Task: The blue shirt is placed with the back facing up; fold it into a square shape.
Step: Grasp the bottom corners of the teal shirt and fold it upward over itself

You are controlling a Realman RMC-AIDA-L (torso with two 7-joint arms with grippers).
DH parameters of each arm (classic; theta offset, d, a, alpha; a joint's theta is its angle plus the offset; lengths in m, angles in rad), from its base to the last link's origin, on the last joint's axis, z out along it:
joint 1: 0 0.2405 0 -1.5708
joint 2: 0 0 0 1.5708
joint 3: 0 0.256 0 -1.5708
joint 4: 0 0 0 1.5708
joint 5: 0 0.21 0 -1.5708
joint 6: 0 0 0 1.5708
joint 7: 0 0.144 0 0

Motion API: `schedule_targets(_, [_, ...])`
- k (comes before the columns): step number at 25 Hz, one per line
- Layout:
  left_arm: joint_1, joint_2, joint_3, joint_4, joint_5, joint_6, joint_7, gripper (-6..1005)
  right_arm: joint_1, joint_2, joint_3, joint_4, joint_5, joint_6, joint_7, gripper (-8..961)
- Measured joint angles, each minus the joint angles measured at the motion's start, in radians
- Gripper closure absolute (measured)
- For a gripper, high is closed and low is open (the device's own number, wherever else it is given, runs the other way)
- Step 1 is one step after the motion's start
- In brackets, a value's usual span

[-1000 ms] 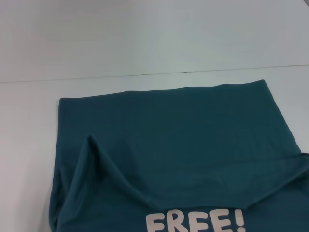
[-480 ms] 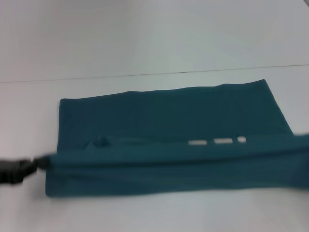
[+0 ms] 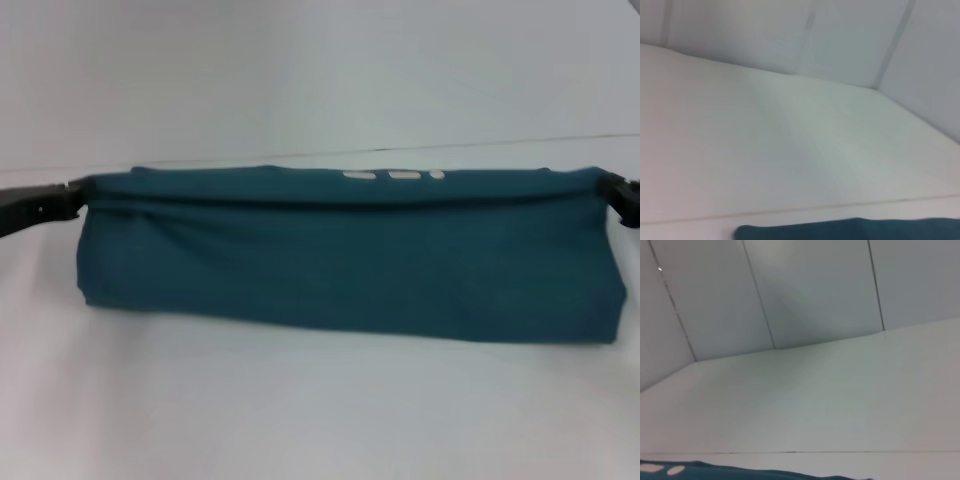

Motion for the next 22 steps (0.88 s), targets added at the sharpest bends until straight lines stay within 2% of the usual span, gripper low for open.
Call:
schedule_targets(1, [0.0,0.0,0.0,0.0,0.0,0.0,0.0,972,0.016,0.006,-0.004,0.012,0.002,0.035,-0.013,935])
schedule_targets(2, [-0.022,-0.002,0.0,-0.034,-0.002,-0.084,0.021,972,0.03,0.011,-0.008,0.022,0.005,0.07,-0.022,935])
schedule_targets(6, [-0.053,-0.011,0.008,-0.087,-0.025,-0.217,0.085,972,0.079,0.034,-0.037,0.062,0.028,0.228,-0.059,936])
schedule_targets(7, [-0.065,-0.019,0.014,-0.101,-0.045,-0.273,0.123,972,0.089,0.038,-0.047,0.073,0.041,0.259,-0.073,936])
schedule_targets(11, [-0.08,-0.037,0.016,-0.107,-0.085,-0.335,0.196,971,0.115,0.055,-0.076,0.101,0.116,0.345,-0.146,936])
schedule_targets(14, [-0.096,-0.045,0.023,-0.109,-0.125,-0.365,0.252,971,0.121,0.058,-0.089,0.114,0.161,0.368,-0.184,936])
schedule_targets(22, [-0.117,-0.042,0.026,-0.11,-0.146,-0.371,0.253,970,0.12,0.058,-0.108,0.118,0.181,0.374,-0.188,936])
